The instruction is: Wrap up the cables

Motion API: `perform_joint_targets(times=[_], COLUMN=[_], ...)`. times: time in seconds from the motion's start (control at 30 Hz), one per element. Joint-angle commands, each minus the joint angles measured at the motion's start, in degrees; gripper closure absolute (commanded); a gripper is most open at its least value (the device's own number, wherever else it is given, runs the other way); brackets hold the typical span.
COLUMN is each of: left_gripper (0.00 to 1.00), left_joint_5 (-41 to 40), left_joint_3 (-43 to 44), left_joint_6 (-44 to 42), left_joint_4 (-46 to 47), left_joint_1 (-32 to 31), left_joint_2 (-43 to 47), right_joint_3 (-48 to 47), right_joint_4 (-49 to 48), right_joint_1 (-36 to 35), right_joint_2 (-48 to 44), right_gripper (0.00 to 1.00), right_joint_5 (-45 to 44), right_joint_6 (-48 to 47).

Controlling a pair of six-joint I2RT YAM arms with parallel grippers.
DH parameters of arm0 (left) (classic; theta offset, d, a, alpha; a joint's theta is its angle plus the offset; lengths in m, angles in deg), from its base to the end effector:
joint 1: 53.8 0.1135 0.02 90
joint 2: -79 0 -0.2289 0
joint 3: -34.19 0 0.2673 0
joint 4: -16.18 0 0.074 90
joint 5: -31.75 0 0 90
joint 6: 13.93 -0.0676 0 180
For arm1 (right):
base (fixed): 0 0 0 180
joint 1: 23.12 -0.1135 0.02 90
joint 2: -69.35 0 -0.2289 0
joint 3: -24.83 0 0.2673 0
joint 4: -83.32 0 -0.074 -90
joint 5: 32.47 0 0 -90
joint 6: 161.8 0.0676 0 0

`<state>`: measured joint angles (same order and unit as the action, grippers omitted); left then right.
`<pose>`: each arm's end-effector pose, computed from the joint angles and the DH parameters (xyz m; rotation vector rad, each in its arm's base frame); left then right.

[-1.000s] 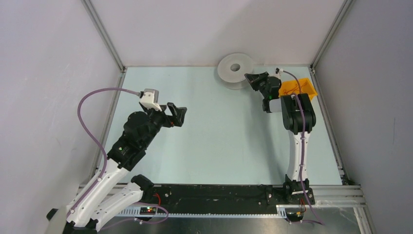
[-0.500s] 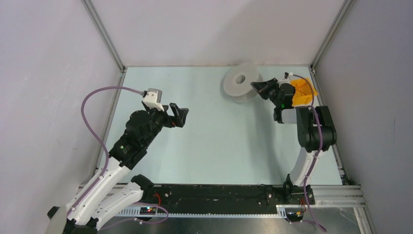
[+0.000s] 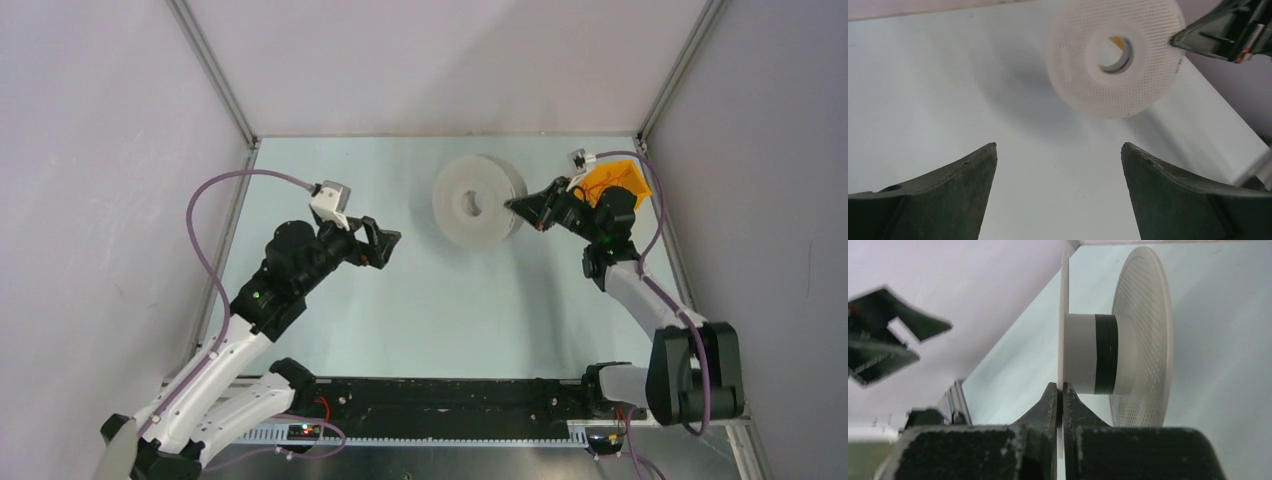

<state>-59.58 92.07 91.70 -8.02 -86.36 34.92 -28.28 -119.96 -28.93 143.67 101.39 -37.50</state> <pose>0.2153 -0.1356 0.3109 0.2464 1.7729 -0.5898 0.3236 0.0800 0.2416 -0.2428 1.6422 1.1240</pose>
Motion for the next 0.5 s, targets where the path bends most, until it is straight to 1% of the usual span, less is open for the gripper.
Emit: perform_joint_targets(times=[0.0,0.07,0.13,0.23,0.33,0.37,0.4,0.47], left_gripper=[0.04,0.08,0.11,0.17,0.19,0.19,0.19,0.20], left_joint_5=[13.49,20.98,24.35,27.04,32.71,33.59,33.05,30.19], left_joint_3=[4.99,6.54,7.97,10.53,12.18,12.63,12.82,13.18], left_joint_6=[-4.37,-7.28,-10.37,-14.70,-20.22,-21.97,-26.17,-29.41], left_joint_4=[1.96,1.83,1.81,1.29,0.12,-1.77,-2.79,-5.19], left_joint_1=[0.21,0.21,0.21,0.21,0.26,0.25,0.23,0.49], left_joint_2=[-2.34,-4.28,-5.53,-7.60,-10.35,-10.82,-11.46,-12.19], right_joint_3=[0.80,0.85,0.85,0.90,0.92,0.94,0.98,1.70], right_joint_4=[9.40,12.68,14.99,18.51,21.62,22.25,23.30,23.02], right_joint_1=[-1.52,-2.17,-3.09,-5.74,-7.97,-8.91,-9.38,-10.50], right_joint_2=[-7.46,-9.62,-11.48,-14.51,-16.98,-17.44,-18.33,-19.73], right_gripper=[1.00,1.00,1.00,1.00,1.00,1.00,1.00,1.00], right_joint_5=[12.07,15.35,18.43,20.47,21.90,22.64,23.23,25.32], right_joint_6=[-15.60,-19.16,-22.17,-26.45,-30.95,-31.79,-33.41,-35.76])
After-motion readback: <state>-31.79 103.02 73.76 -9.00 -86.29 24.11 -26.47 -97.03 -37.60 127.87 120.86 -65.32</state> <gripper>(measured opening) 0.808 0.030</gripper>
